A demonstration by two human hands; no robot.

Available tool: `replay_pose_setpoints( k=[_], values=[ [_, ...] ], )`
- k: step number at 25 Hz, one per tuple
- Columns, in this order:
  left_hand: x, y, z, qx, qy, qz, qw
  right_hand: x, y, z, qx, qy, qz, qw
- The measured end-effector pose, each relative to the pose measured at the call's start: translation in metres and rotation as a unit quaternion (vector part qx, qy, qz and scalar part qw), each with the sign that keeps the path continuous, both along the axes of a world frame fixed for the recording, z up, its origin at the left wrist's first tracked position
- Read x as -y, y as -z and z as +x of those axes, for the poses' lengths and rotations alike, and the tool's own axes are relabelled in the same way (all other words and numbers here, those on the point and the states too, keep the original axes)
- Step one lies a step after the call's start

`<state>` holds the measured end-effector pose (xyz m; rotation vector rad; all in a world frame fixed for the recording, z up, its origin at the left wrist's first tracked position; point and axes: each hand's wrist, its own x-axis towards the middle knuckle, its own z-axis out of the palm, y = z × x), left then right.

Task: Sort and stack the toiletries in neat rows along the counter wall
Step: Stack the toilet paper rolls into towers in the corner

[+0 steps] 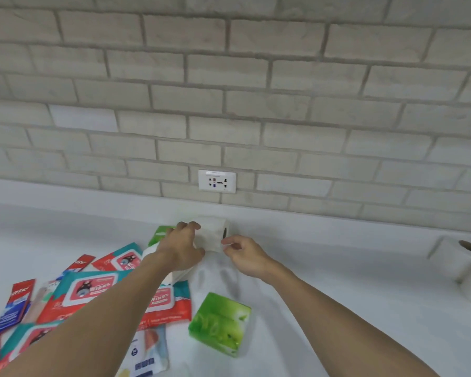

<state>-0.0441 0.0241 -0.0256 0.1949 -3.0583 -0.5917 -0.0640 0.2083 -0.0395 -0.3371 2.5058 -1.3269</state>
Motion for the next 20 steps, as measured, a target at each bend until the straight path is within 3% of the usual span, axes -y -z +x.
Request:
replay_pose_setpoints(
  k=[11, 20],
  values=[
    [0.040, 0.001, -0.005, 0.045, 0.039, -0.127, 0.990, 0.060, 0.019, -0.007, 0.097, 0.034, -0.075, 0.992],
    [0.060, 0.034, -0.021, 0.133, -0.017, -0.017, 0.991, 0.094, 0.027, -0.006, 0.265, 0.084, -0.168, 0.946]
  ],
)
